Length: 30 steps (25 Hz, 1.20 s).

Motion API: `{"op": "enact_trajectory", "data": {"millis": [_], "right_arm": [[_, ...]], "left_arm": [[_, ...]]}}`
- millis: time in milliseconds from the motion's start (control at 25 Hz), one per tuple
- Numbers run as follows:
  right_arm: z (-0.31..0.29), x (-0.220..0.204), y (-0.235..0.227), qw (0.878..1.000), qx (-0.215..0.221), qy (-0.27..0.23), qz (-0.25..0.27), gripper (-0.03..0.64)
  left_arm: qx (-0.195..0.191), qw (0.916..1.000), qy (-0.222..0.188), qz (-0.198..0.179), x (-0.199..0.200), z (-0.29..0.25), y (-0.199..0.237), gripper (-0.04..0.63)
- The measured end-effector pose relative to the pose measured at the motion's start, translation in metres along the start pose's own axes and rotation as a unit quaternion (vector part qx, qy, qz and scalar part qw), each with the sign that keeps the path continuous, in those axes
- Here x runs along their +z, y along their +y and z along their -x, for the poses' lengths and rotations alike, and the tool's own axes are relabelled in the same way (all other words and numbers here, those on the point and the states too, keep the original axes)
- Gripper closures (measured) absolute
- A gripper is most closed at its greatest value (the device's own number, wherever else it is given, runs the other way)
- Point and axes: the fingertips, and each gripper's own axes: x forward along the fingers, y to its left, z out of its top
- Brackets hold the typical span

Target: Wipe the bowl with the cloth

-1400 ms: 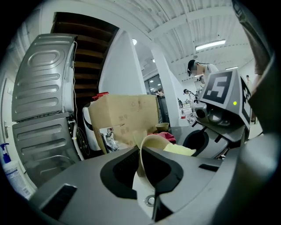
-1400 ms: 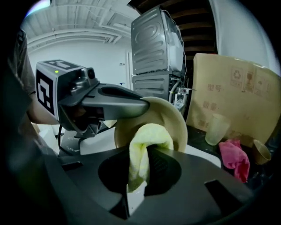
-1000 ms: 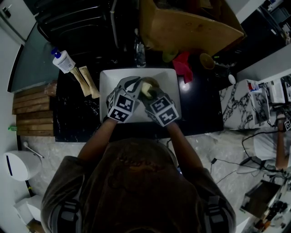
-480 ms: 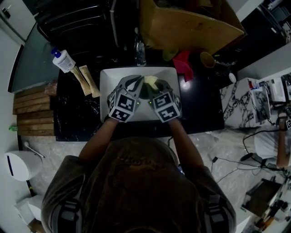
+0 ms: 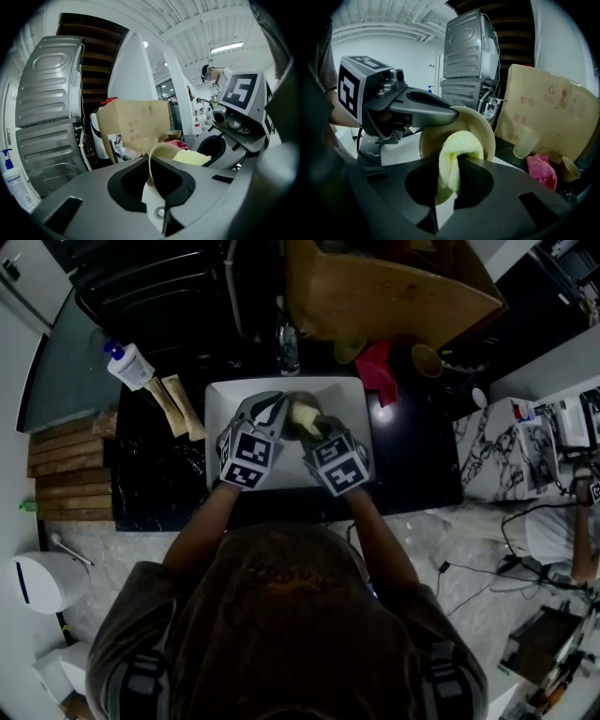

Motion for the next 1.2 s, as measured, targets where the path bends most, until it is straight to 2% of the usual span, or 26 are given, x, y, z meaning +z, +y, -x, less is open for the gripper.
{"op": "enact_trajectory", "data": {"millis": [240, 520, 960, 1200], "right_arm": [[-0.003, 0.003, 0.025, 0.999, 0.041, -0.011, -0.016, 0.595], [-0.004, 0.011, 0.038, 0.998, 0.061, -0.025, -0.014, 0.595], [0.015, -0.01, 0.009, 0.997, 0.045, -0.037, -0.041, 0.595], [0.031, -0.034, -0.016, 0.997, 0.016, -0.017, -0.07, 0.595]], "left_arm": [[0.001, 0.9999, 0.001, 0.012, -0.004, 0.001, -0.003, 0.568], [-0.001, 0.9998, 0.005, 0.019, -0.008, 0.002, -0.007, 0.569], [0.026, 0.9988, 0.021, 0.035, -0.02, 0.011, 0.016, 0.569], [0.041, 0.9973, 0.027, 0.054, -0.027, 0.019, 0.031, 0.571]]}}
